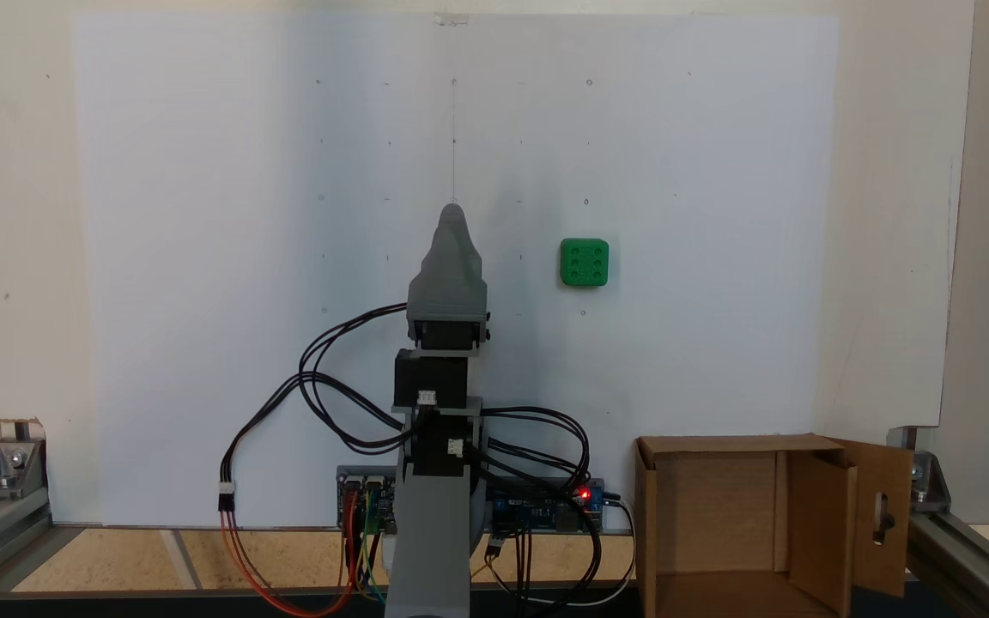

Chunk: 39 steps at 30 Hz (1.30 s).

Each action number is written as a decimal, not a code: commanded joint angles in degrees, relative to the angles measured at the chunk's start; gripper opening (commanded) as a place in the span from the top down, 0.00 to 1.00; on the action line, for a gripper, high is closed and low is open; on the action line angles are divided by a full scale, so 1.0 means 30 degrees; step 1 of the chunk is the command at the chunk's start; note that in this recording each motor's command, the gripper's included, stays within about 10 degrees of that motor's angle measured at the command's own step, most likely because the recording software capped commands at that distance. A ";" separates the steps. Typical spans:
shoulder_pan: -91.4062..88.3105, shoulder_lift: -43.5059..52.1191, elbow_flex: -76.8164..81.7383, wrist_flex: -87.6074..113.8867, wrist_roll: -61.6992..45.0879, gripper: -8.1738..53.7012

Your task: Grasp a green dice and put it in the bin.

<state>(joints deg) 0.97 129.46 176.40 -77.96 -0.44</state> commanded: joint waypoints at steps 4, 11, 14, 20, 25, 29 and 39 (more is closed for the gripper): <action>0.0146 0.2051 0.0937 -0.1113 0.0381 0.16; 0.0176 0.2051 -0.1553 0.1611 0.0381 0.16; 0.0615 0.2109 -0.4746 0.5765 0.0381 0.16; 0.2637 0.2109 -1.0225 1.3675 0.0352 0.16; 0.3926 0.2139 -1.2744 2.0120 0.0381 0.15; 0.5068 0.2139 -1.5264 2.5775 0.0264 0.13; 1.1602 0.1641 -1.8633 3.7904 -0.7201 0.11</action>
<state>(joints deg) 33.22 129.46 124.98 30.41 -14.77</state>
